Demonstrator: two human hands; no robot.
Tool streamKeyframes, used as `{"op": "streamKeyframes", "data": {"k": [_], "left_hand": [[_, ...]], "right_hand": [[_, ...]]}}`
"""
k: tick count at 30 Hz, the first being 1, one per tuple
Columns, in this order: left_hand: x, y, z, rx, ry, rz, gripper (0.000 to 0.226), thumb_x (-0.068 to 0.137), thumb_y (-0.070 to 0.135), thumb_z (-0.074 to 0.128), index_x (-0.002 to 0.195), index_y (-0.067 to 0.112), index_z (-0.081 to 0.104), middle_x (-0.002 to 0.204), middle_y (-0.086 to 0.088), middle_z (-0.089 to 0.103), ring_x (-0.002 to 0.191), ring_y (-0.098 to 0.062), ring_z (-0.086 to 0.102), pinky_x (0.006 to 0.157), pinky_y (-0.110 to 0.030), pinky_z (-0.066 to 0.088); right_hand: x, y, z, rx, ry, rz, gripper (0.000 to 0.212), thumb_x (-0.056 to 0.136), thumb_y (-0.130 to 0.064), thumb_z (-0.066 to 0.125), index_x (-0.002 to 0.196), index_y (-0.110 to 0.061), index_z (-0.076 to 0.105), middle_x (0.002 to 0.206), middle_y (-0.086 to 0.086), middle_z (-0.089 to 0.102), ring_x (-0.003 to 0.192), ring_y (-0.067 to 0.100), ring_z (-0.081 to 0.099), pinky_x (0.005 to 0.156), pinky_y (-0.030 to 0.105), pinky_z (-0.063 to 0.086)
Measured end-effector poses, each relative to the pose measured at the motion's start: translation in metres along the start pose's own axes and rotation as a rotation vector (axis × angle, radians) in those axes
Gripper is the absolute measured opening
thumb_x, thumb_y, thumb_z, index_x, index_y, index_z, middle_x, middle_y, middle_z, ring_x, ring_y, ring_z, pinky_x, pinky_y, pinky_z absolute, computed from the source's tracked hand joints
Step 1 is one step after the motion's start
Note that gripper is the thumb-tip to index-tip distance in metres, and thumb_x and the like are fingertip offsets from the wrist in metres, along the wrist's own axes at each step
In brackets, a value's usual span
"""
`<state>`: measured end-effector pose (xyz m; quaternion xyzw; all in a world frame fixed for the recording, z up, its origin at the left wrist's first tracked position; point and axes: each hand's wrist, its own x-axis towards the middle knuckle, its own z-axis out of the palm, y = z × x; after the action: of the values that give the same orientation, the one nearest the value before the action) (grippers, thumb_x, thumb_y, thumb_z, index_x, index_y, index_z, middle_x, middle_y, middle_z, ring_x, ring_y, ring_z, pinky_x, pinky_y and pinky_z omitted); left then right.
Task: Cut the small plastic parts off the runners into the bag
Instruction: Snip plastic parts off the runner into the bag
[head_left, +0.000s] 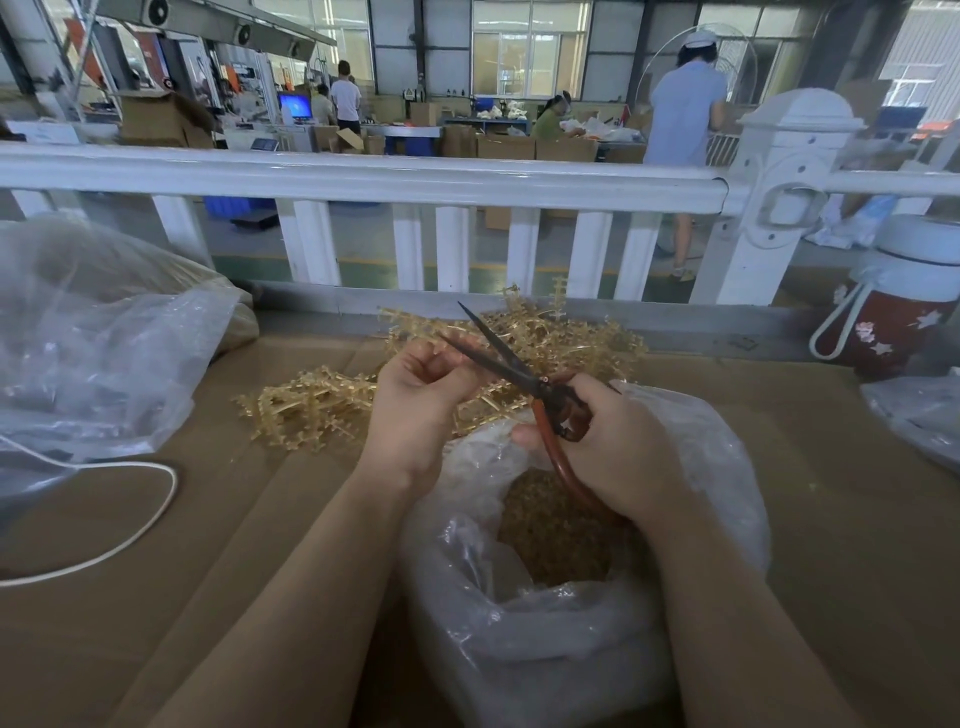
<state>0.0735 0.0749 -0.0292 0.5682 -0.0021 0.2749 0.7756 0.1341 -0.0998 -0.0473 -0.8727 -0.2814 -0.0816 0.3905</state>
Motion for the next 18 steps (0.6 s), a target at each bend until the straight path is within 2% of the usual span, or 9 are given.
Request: {"op": "streamKeyframes", "data": {"k": [3, 5, 8, 12, 14, 15, 18], "left_hand": [[-0.0005, 0.0021, -0.0012, 0.011, 0.011, 0.019, 0.017, 0.074, -0.009, 0.068, 0.086, 0.003, 0.068, 0.082, -0.017, 0.063, 0.082, -0.028, 0.060, 0.089, -0.040, 0.053], [-0.0003, 0.0020, -0.0020, 0.036, 0.021, 0.031, 0.021, 0.078, -0.014, 0.067, 0.083, 0.006, 0.069, 0.074, -0.013, 0.059, 0.075, -0.024, 0.057, 0.086, -0.038, 0.054], [0.0004, 0.0026, -0.0023, 0.072, 0.033, 0.050, 0.022, 0.081, -0.016, 0.065, 0.083, 0.006, 0.068, 0.060, -0.001, 0.052, 0.054, -0.007, 0.048, 0.066, -0.022, 0.051], [-0.0013, 0.0054, -0.0025, 0.075, 0.014, 0.047, 0.018, 0.082, -0.012, 0.067, 0.079, 0.005, 0.066, 0.057, 0.005, 0.058, 0.047, -0.002, 0.049, 0.050, -0.012, 0.043], [-0.0007, 0.0050, -0.0026, 0.060, 0.029, 0.043, 0.014, 0.082, -0.012, 0.068, 0.078, 0.001, 0.063, 0.059, 0.002, 0.055, 0.049, -0.003, 0.049, 0.049, -0.012, 0.042], [-0.0003, 0.0044, -0.0026, 0.045, 0.030, 0.049, 0.010, 0.082, -0.012, 0.068, 0.083, -0.003, 0.063, 0.061, -0.001, 0.051, 0.051, -0.005, 0.048, 0.052, -0.013, 0.043], [0.0008, 0.0026, -0.0040, 0.012, 0.024, 0.053, 0.017, 0.082, -0.012, 0.067, 0.098, -0.011, 0.062, 0.067, -0.008, 0.045, 0.053, -0.007, 0.048, 0.054, -0.015, 0.044]], "right_hand": [[-0.0003, -0.0018, -0.0009, -0.040, 0.016, -0.020, 0.061, 0.058, -0.093, 0.054, 0.096, -0.046, 0.057, 0.084, -0.028, 0.061, 0.081, -0.010, 0.055, 0.062, 0.014, 0.037], [-0.0001, -0.0027, -0.0015, -0.079, 0.029, -0.031, 0.063, 0.058, -0.093, 0.052, 0.096, -0.044, 0.058, 0.083, -0.028, 0.060, 0.079, -0.010, 0.053, 0.061, 0.012, 0.035], [0.0000, -0.0023, -0.0021, -0.117, 0.037, -0.037, 0.062, 0.061, -0.092, 0.053, 0.099, -0.043, 0.060, 0.082, -0.029, 0.060, 0.077, -0.011, 0.053, 0.060, 0.012, 0.034], [0.0000, -0.0009, -0.0024, -0.144, 0.048, -0.033, 0.059, 0.065, -0.090, 0.058, 0.099, -0.042, 0.063, 0.079, -0.029, 0.060, 0.075, -0.011, 0.053, 0.059, 0.011, 0.033], [0.0001, -0.0011, -0.0023, -0.147, 0.053, -0.032, 0.060, 0.065, -0.090, 0.059, 0.099, -0.041, 0.064, 0.078, -0.028, 0.060, 0.074, -0.011, 0.053, 0.060, 0.011, 0.034], [0.0000, -0.0011, -0.0023, -0.147, 0.055, -0.031, 0.060, 0.065, -0.090, 0.059, 0.099, -0.041, 0.064, 0.078, -0.028, 0.060, 0.074, -0.011, 0.053, 0.059, 0.011, 0.034], [0.0004, -0.0011, -0.0021, -0.140, 0.051, -0.023, 0.059, 0.064, -0.091, 0.058, 0.098, -0.043, 0.061, 0.078, -0.028, 0.060, 0.074, -0.011, 0.052, 0.060, 0.012, 0.034]]}}
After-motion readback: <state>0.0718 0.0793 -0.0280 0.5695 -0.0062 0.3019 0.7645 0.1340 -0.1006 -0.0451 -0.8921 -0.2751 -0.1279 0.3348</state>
